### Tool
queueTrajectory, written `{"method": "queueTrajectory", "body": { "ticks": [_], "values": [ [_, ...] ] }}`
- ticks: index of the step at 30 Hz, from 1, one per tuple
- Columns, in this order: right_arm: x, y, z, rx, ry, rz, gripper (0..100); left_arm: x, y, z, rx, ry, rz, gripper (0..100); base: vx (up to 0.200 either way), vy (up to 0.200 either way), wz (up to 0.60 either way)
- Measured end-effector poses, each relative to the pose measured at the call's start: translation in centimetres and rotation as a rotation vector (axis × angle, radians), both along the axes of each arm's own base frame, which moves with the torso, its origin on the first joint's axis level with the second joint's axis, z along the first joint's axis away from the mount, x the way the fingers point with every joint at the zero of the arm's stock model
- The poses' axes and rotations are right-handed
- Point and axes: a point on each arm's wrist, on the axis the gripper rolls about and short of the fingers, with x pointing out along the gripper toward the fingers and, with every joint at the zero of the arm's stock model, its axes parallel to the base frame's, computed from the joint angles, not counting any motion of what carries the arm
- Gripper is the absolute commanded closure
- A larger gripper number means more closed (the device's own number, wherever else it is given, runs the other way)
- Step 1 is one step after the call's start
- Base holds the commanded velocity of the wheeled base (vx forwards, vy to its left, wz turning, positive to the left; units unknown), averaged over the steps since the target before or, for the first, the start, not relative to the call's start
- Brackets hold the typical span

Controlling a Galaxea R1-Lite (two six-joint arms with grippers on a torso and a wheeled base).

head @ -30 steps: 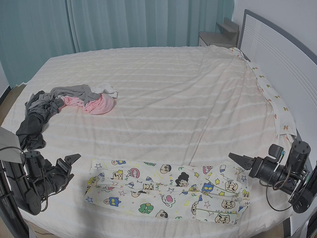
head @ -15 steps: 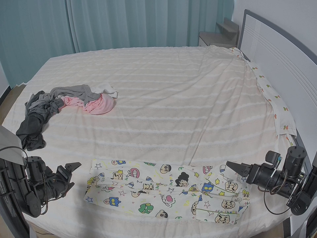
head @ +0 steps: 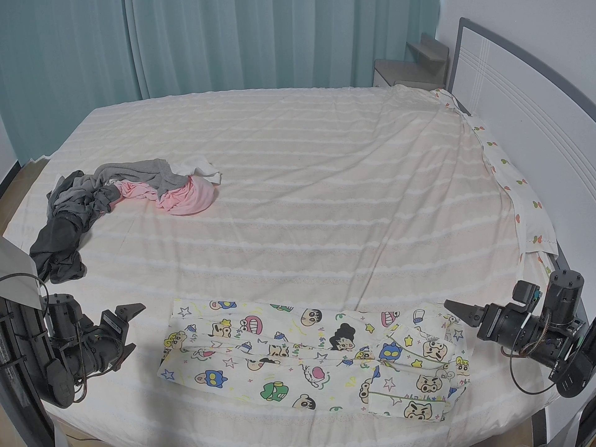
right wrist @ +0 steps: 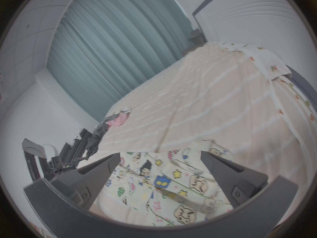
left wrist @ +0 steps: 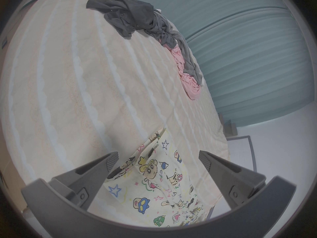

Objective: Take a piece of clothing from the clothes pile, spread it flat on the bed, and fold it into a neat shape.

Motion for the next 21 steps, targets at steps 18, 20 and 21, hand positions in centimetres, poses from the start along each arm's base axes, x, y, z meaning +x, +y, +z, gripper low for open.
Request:
{"method": "queueTrajectory", "body": {
  "ticks": [18,20,21],
  "values": [
    [3.6,0.2,-5.7,-0.173,0.091,-0.127,0,0.0,0.1,-0.6,-0.004,0.027,0.021,0,0.000,0.000,0.00],
    [3.6,0.3,-6.6,-0.192,0.122,-0.133,0,0.0,0.1,-0.7,-0.004,0.032,0.020,0,0.000,0.000,0.00],
    [3.6,0.4,-6.8,-0.198,0.132,-0.130,0,0.0,0.1,-0.7,-0.005,0.034,0.019,0,0.000,0.000,0.00]
  ]
}}
